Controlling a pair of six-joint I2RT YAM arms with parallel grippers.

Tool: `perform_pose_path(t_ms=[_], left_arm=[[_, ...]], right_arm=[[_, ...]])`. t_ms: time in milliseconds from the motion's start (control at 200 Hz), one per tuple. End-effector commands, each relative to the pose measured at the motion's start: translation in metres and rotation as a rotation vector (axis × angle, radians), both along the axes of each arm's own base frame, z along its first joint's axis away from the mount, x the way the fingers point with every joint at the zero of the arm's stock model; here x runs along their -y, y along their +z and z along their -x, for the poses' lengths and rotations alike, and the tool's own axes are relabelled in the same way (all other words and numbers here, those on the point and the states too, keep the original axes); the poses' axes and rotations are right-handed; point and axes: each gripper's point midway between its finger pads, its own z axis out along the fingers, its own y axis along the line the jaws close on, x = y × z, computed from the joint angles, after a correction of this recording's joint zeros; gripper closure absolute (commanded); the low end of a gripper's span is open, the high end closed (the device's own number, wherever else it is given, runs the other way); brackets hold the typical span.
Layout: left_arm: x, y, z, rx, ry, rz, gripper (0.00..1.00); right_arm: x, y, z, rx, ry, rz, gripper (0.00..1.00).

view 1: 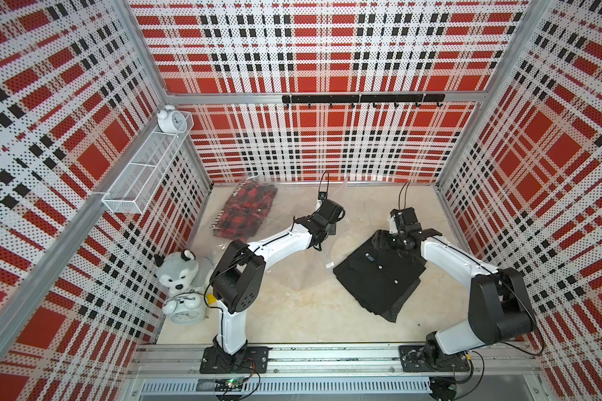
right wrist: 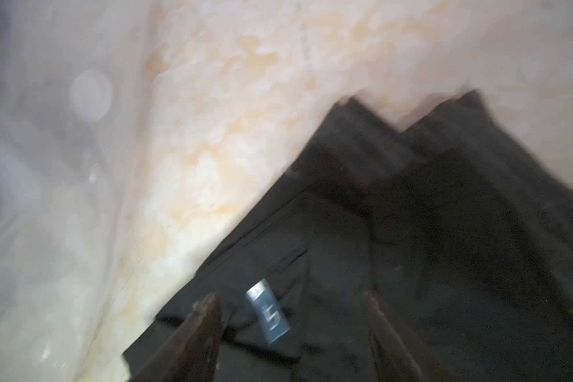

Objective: Place the folded shirt into the vacuum bag
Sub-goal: Move the shirt at the center of the board.

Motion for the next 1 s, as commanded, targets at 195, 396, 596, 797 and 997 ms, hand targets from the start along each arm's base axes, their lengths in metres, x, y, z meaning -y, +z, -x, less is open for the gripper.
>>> perform_pose_path(t_ms=[195,396,596,797,997], left_arm=[[0.001,0.003,0.001,0.014,-0.01,0.002,1.0],[0.004,0.003,0.005,0.017,-0.018,-0.016,1.0],[0.02,0.006,0.008,0.019,-0.056,-0.015,1.0],[0.037,0.004,0.013,0.012,-0.091,-0.008,1.0],[0.034,-0.001,0.011,-0.005,-0.093,0.007,1.0]], right_arm=[[-0.058,-0.017,0.116,-0.18,0.147,-0.222,0.28],[-0.008,-0.076,0.156,-0.381,-0.004,-0.003,0.27],[0.041,-0.041,0.154,-0.28,-0.251,0.12,0.15],[0.063,-0.004,0.139,-0.153,-0.34,0.04,0.01],[0.014,0.033,0.12,-0.02,-0.127,-0.053,0.0]])
